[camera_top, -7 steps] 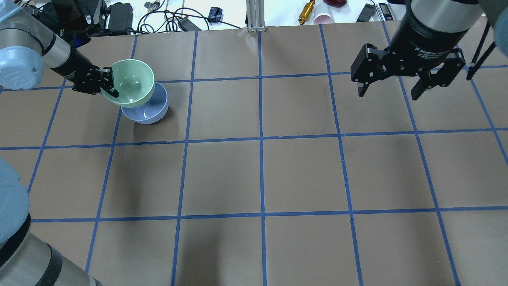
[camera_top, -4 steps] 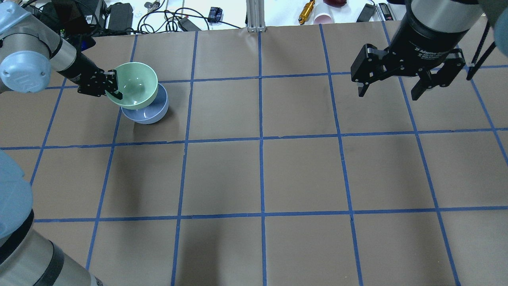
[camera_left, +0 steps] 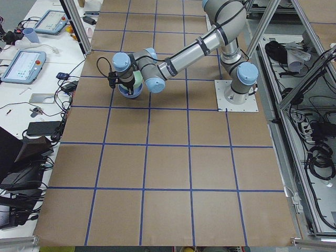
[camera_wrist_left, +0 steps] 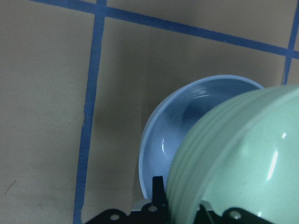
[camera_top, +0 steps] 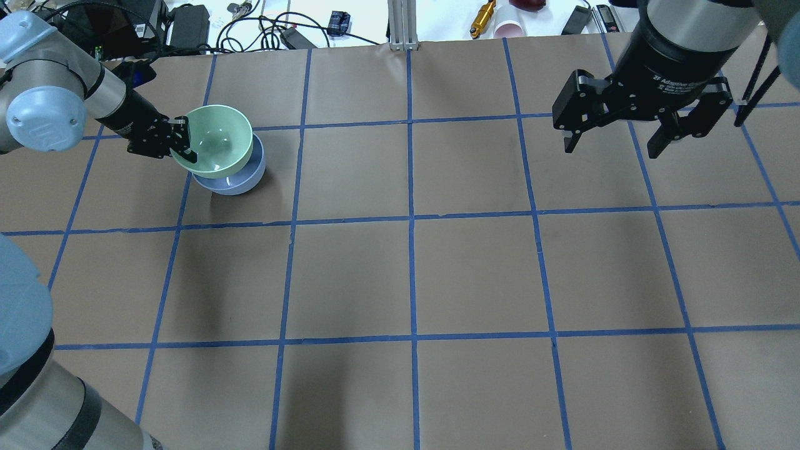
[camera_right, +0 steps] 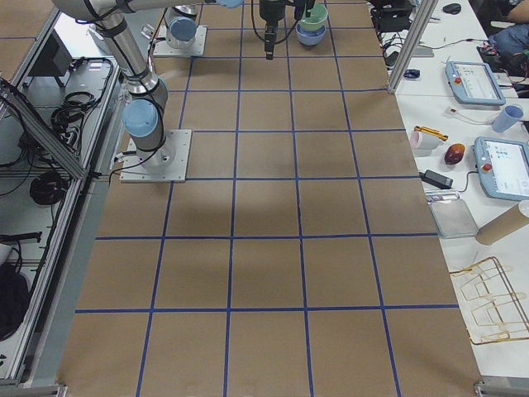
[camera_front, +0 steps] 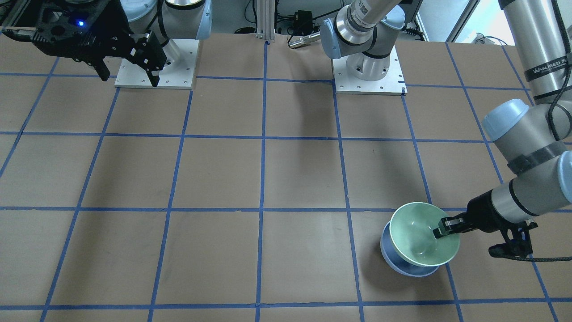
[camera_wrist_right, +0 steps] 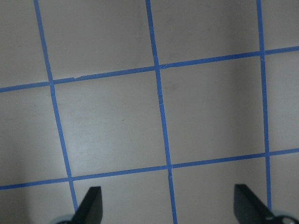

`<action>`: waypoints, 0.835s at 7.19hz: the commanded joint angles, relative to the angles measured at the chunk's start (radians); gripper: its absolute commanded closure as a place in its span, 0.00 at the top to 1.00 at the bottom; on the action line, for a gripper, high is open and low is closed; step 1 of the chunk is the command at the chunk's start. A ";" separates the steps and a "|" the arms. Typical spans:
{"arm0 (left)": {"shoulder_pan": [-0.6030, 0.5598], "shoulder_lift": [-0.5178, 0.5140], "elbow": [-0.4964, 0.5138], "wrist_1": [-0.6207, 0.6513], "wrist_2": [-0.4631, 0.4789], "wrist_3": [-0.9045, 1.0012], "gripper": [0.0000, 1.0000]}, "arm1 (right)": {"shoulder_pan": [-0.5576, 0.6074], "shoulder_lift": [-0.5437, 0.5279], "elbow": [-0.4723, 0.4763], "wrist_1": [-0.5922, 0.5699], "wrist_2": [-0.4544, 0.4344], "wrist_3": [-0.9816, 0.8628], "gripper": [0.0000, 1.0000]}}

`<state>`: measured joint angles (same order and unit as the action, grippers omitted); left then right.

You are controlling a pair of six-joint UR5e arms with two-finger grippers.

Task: Stack green bowl on blue bowl
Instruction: 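Open the left gripper and raise it off the stacked bowls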

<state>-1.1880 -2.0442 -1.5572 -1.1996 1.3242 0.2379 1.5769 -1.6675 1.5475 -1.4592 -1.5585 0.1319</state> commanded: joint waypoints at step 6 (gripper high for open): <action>-0.030 0.070 0.012 -0.043 0.018 -0.046 1.00 | 0.000 0.000 -0.001 -0.001 0.000 0.000 1.00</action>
<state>-1.1986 -2.0091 -1.5496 -1.2173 1.3344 0.2225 1.5769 -1.6674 1.5468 -1.4604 -1.5585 0.1319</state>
